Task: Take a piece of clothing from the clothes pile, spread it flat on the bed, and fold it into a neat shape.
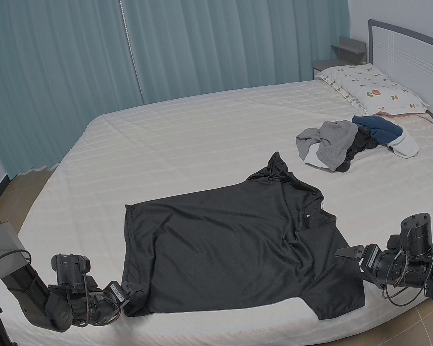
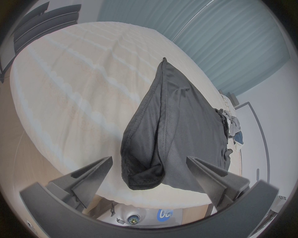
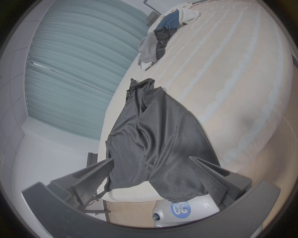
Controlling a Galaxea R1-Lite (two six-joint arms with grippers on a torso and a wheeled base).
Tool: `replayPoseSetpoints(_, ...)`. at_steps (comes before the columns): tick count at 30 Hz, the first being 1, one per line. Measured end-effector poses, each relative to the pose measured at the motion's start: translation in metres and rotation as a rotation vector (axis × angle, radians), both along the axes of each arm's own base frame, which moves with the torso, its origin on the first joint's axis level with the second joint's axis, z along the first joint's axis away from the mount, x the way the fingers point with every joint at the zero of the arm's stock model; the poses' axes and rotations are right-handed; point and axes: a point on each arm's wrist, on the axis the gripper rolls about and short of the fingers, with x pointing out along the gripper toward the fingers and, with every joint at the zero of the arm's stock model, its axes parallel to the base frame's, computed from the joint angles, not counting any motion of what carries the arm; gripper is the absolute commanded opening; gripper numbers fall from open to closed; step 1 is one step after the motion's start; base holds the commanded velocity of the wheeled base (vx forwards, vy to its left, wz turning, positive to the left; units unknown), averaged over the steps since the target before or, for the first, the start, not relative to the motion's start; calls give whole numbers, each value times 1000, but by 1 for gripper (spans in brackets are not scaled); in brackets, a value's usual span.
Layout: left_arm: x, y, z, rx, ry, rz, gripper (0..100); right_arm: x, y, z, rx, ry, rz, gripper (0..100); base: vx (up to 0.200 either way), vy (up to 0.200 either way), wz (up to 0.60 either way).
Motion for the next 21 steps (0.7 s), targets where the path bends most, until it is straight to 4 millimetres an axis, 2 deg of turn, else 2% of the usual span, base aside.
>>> replayPoseSetpoints(1, 1, 0, -1, 0, 5, 1, 0, 0, 0, 0, 0, 0, 0, 100, 0, 0, 0)
replayPoseSetpoints(11, 1, 2, -9, 36, 28, 27, 0, -1, -1, -1, -3, 9, 0, 100, 0, 0, 0)
replayPoseSetpoints(21, -8, 5, -15, 203, 63, 50, 0, -2, -1, -2, -8, 11, 1, 100, 0, 0, 0)
